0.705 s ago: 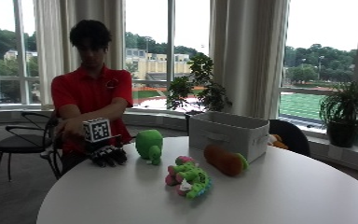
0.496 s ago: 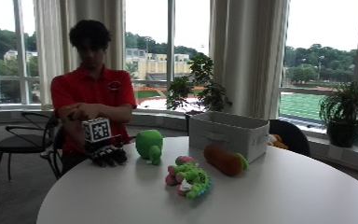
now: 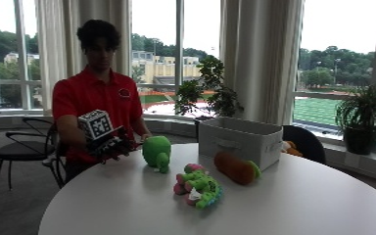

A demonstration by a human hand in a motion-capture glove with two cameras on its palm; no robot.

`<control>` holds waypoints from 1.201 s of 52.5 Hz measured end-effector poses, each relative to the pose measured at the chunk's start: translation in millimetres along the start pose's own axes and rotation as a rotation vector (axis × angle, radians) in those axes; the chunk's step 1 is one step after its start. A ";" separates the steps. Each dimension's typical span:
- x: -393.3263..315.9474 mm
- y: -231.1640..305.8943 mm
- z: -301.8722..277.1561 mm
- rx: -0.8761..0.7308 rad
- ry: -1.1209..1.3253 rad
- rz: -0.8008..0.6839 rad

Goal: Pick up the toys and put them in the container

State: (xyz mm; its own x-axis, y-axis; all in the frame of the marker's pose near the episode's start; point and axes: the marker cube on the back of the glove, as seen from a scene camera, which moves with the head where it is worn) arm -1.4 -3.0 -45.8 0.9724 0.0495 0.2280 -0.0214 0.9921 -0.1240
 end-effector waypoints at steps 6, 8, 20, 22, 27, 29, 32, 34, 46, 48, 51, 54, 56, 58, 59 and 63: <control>-31.3 -12.2 -55.6 0.089 -0.005 -0.035; -42.0 -14.6 -73.3 0.114 -0.004 -0.051; -100.5 -25.7 -142.4 0.232 0.021 -0.143; -107.3 -25.8 -145.3 0.217 0.032 -0.156; -122.0 -34.0 -147.4 0.177 0.073 -0.173; -126.4 -37.8 -146.1 0.167 0.085 -0.178; -134.7 -41.7 -141.5 0.157 0.091 -0.186; -139.2 -44.4 -137.1 0.143 0.094 -0.190; -160.7 -62.4 -82.0 -0.052 0.138 -0.178; -161.8 -66.6 -72.6 -0.059 0.151 -0.173; -162.9 -73.9 -58.0 -0.081 0.171 -0.164; -166.4 -76.0 -43.2 -0.112 0.179 -0.153; -168.6 -76.0 -34.3 -0.135 0.185 -0.146; -170.1 -76.5 -26.0 -0.154 0.195 -0.136; -170.8 -76.7 -21.4 -0.163 0.202 -0.130; -172.0 -77.4 -3.2 -0.210 0.238 -0.108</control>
State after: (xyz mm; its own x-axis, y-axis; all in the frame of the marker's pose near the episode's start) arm -166.3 -88.7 -78.5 0.9939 -0.1078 0.0216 0.1091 0.9432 -0.3137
